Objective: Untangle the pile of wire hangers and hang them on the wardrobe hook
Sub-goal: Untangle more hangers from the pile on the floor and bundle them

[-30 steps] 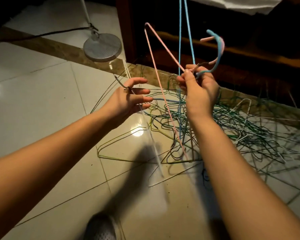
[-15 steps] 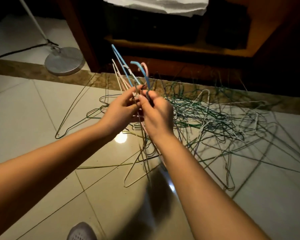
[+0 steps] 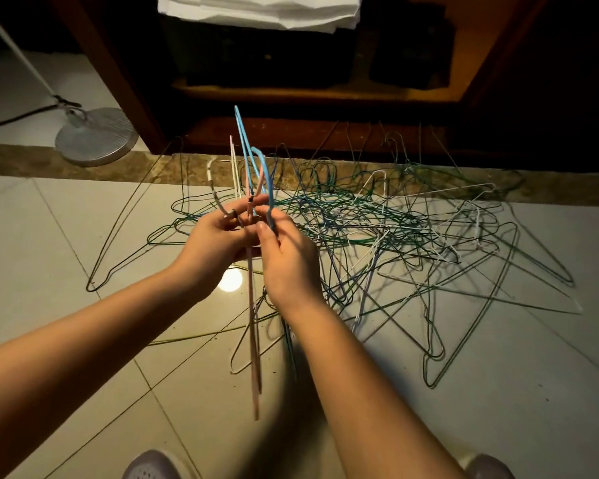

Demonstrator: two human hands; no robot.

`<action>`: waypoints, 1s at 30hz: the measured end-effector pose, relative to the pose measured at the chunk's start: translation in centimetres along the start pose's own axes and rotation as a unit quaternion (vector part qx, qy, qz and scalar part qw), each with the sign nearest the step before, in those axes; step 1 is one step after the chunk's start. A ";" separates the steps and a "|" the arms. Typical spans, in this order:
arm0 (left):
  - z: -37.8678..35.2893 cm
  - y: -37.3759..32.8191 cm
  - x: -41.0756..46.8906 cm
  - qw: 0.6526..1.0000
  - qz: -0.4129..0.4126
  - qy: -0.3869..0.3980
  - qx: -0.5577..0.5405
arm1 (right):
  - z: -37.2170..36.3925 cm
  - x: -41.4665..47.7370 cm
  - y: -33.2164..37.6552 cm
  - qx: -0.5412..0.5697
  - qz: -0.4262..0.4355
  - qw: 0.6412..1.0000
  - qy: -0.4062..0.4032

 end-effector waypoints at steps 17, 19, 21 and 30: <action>2.1 0.9 0.0 0.999 0.037 -0.009 -0.001 | -1.4 -0.4 -1.5 -0.131 -0.017 0.991 0.001; 2.6 1.3 -0.3 0.999 0.042 -0.008 0.004 | -1.7 -0.5 -1.5 -0.147 -0.009 0.989 0.000; 3.1 1.8 -0.5 0.999 0.045 -0.006 0.010 | -1.9 -0.8 -1.5 -0.169 0.002 0.986 -0.012; 4.2 2.3 -1.5 0.993 0.083 -0.013 -0.089 | -3.5 -1.6 -2.5 -0.020 0.004 0.996 -0.087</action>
Point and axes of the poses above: each hand's wrist, its own x-axis towards the middle knuckle, its own z-axis out of the back of the hand, y = z × x, the point moved 8 cm from there along x, towards the middle knuckle, and after that the axes turned 6 degrees about -y, right-handed, at the moved point
